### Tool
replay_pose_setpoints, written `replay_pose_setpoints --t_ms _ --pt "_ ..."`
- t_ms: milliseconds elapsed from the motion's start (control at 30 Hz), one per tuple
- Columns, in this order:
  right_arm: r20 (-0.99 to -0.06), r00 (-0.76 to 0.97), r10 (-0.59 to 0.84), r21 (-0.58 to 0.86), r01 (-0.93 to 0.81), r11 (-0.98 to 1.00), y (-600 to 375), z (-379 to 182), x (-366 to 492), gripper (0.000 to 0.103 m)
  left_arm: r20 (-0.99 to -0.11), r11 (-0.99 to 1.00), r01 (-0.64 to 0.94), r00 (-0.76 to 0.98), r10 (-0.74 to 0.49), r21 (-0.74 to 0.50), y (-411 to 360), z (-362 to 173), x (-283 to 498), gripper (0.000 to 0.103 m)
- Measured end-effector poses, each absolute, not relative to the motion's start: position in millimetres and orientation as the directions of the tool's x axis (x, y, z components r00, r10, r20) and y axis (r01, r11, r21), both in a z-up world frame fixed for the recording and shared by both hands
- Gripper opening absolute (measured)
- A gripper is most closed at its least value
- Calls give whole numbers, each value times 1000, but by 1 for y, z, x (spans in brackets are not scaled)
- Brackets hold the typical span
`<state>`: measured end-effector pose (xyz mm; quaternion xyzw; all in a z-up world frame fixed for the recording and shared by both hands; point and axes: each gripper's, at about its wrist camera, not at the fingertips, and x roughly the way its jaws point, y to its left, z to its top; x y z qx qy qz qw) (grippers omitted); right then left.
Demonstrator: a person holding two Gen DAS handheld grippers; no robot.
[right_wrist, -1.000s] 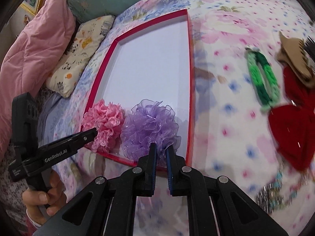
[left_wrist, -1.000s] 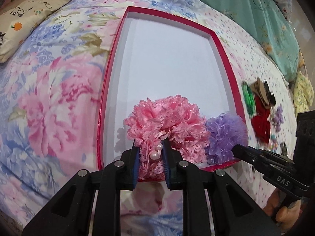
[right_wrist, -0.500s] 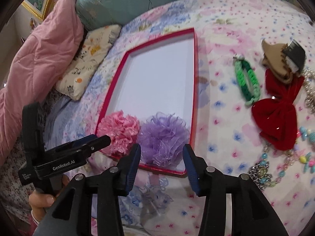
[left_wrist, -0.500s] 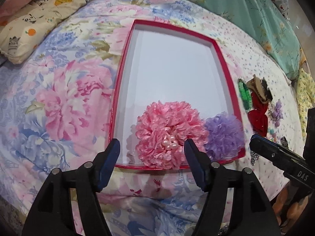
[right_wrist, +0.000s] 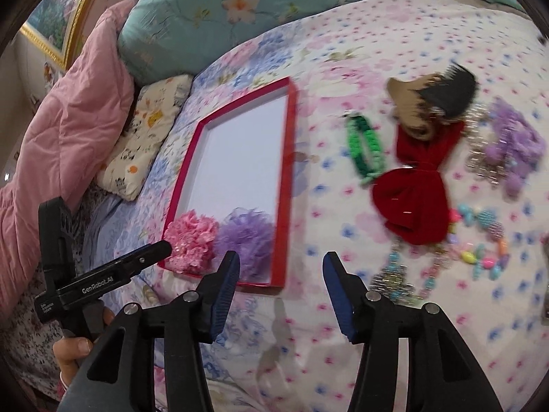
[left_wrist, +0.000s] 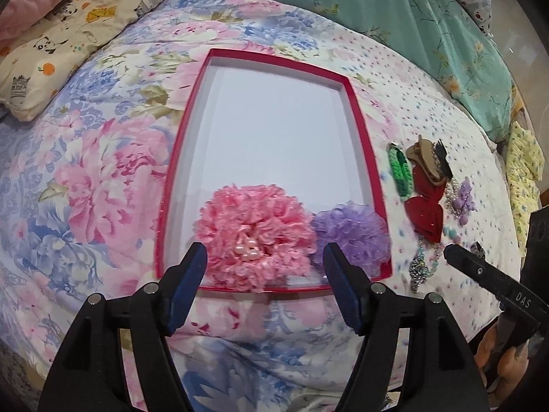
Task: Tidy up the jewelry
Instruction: 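Grasp the lavender hair tie with the right tool while the left tool grasps the black comb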
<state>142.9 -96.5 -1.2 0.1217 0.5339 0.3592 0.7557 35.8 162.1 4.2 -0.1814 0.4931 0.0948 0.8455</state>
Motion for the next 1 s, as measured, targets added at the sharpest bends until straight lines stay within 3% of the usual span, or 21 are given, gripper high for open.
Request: replay_pose_setpoints --t_ms 567,833,1000 --pt "-731 385 563 531 -198 824 -222 -2 192 55 -853 948 -180 502 -140 -262 91 15 84 70" --pt "-726 441 527 464 -251 850 -224 -6 232 55 -833 945 -91 505 -227 -313 52 23 126 70" --pt "-771 415 483 417 -243 876 -213 -29 259 55 -826 943 -41 495 -268 -331 29 25 155 70"
